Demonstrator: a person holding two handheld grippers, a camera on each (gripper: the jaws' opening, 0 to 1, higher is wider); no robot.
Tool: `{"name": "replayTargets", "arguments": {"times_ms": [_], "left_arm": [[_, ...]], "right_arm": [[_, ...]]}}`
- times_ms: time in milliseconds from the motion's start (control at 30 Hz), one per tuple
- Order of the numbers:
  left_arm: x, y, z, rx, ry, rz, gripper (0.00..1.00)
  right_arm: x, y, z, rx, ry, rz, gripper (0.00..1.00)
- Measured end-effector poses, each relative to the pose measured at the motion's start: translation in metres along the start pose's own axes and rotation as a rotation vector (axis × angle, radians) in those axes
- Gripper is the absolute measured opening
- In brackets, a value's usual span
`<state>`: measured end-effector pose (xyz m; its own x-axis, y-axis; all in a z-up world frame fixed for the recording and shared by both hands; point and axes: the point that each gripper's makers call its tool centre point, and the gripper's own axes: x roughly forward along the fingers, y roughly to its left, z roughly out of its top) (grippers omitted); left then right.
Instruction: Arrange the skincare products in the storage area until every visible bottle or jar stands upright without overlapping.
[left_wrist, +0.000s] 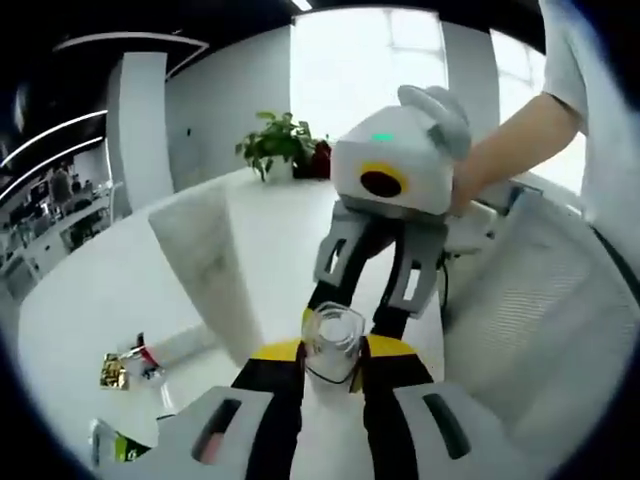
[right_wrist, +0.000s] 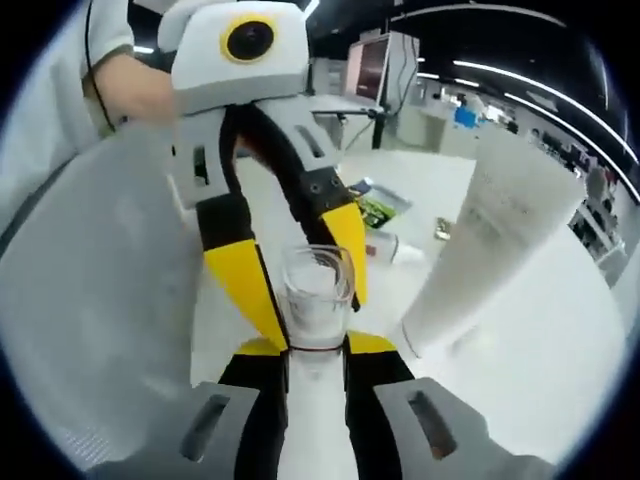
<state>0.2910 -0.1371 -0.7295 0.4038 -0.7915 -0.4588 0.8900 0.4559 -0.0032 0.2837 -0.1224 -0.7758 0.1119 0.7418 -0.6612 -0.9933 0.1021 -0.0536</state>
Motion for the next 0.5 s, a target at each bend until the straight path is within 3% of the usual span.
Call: {"name": "replayTargets", "arguments": {"times_ms": [500], "left_arm": [[0.020,0.023,0.005,-0.028,-0.017,0.064,0.20]], "right_arm": [[-0.001,-0.030,-0.009,0.064,-0.033,-0.019,0.20]]}}
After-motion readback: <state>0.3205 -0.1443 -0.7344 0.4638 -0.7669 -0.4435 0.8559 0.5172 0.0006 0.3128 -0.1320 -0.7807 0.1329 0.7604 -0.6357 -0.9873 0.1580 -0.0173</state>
